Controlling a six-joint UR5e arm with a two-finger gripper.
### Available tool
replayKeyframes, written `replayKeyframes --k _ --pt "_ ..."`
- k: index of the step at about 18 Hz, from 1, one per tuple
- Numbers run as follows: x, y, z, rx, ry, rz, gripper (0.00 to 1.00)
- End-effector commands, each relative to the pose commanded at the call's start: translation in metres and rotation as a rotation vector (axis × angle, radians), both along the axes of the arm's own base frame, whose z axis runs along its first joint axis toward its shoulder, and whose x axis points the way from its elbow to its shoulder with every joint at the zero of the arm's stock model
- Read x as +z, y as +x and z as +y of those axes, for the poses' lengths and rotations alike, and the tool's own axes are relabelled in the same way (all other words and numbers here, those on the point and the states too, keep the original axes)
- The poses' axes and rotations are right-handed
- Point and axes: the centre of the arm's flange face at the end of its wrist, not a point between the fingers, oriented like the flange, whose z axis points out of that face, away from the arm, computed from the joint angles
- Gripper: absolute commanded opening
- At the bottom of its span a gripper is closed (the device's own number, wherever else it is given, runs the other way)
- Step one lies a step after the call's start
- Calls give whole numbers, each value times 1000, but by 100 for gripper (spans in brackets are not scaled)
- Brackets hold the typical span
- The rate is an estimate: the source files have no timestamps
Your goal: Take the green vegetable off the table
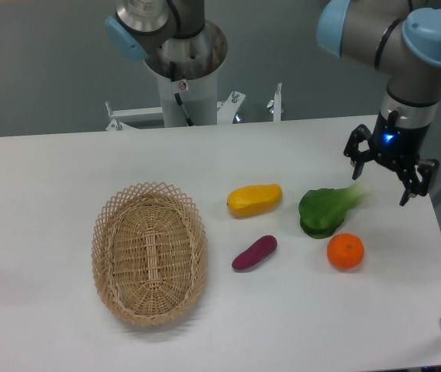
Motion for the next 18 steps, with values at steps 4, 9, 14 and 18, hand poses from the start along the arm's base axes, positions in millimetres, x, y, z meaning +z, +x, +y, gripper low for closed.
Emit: replayKeyframes --k 4,9,14,18 --pt "-10 0 -8 -53 -17 -4 100" --pt "-39 -4 -29 -159 -193 8 100" --pt "-71 -28 -55 -200 -243 -19 100" --pt "-107 -26 -57 -186 -241 10 100"
